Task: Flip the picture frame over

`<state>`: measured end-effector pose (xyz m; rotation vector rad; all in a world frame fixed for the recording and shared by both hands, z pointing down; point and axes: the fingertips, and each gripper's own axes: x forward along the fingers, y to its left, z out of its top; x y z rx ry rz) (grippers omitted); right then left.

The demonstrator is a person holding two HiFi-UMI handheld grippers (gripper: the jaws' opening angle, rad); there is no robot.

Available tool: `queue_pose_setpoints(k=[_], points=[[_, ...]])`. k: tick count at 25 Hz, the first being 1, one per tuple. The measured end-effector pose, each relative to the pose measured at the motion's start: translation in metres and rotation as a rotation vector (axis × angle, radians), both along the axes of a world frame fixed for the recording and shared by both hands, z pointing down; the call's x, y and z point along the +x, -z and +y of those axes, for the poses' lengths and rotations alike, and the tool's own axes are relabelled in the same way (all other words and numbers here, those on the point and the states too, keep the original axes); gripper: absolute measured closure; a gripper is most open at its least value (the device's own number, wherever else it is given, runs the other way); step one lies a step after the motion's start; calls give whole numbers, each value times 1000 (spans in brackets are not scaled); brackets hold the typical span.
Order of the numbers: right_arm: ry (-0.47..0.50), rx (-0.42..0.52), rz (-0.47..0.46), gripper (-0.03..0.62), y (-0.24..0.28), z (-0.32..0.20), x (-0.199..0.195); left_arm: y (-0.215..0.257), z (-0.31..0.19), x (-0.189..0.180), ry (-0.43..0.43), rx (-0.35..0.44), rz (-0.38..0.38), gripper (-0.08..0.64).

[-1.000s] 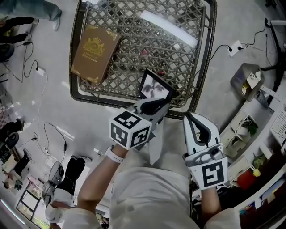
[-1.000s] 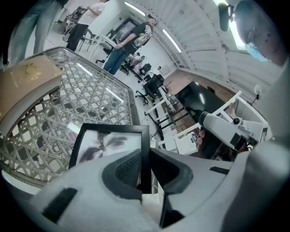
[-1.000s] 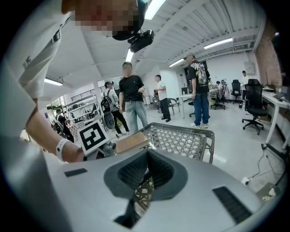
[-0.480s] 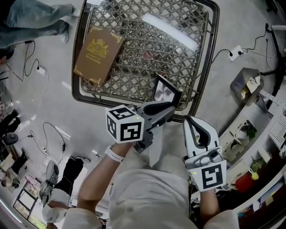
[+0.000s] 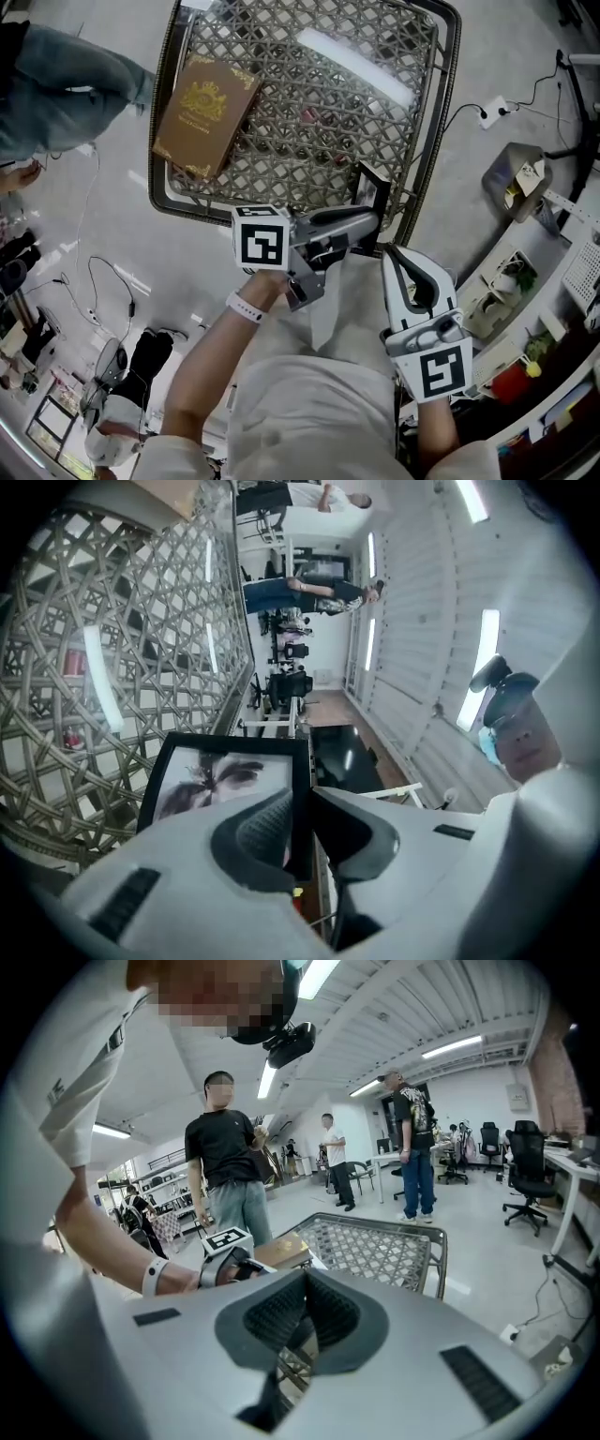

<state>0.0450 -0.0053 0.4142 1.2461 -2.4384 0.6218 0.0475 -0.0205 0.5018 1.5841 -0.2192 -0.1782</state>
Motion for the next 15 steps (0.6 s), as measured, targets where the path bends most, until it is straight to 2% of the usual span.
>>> queue_pose_setpoints(k=[7, 15], points=[[1, -5, 2, 574, -1, -1, 0, 0, -10, 9, 43, -81, 167, 485], [6, -11, 0, 574, -4, -2, -3, -16, -8, 2, 55, -101, 232, 485]])
